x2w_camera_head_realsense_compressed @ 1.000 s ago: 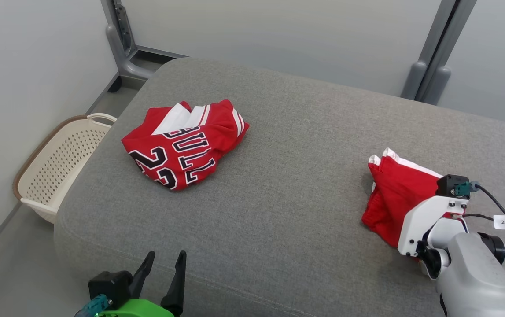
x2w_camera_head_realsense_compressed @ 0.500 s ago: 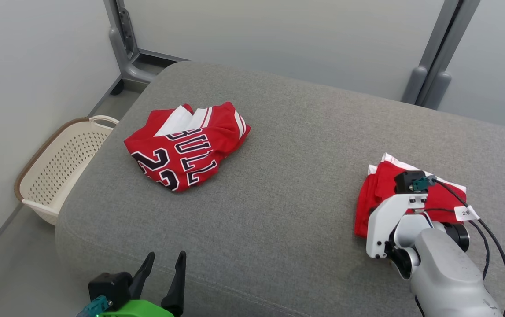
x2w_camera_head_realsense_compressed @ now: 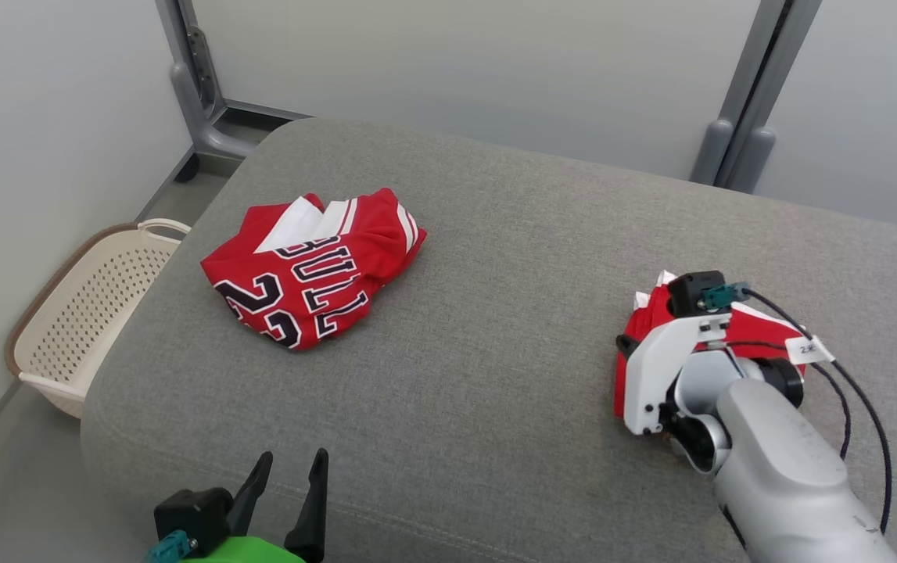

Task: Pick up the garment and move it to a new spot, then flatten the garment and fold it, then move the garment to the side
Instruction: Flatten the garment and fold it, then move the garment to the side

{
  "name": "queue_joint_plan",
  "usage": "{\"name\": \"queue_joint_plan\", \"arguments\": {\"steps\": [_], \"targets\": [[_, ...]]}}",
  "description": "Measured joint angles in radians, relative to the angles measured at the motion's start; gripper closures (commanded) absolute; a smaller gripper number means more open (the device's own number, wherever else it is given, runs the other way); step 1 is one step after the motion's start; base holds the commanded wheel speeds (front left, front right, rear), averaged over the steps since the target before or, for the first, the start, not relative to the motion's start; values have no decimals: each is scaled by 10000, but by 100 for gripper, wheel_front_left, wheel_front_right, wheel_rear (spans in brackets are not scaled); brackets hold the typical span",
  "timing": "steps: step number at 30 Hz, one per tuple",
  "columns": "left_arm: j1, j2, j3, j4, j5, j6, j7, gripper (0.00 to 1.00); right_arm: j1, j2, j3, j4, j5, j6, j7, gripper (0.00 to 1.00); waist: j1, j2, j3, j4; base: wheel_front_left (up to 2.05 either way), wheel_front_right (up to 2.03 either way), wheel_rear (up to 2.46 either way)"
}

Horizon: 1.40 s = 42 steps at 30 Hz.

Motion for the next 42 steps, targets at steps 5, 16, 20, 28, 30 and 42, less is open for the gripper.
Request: {"name": "queue_joint_plan", "arguments": {"steps": [5,16,20,28,30,42], "targets": [[24,-2,8,6,-13,15,-46,0,-153,-435,-918,-184,-211,-2,288,0,0,0,-39,-212,0,0,0],[48,6,-25,8,-38,15,-56,0,23,-525,-3551,-468,-1356,-2,1070,0,0,0,18,-746,0,0,0],[40,8,-56,13,-38,13,-56,0,342,-330,-4592,-543,-1684,-2,1662,0,0,0,148,-893,0,0,0],[-5,21,-115,6,-38,-4,-46,0,671,-107,-5624,-819,-2197,-2,2307,0,0,0,353,-927,0,0,0],[-44,31,-144,4,-38,-36,-42,0,674,-50,-5722,-848,-2255,-2,2378,0,0,0,409,-901,0,0,0],[-238,61,-232,-10,-8,-46,12,0,730,71,-6032,-836,-2454,-2,2341,0,0,0,722,-487,0,0,0]]}}
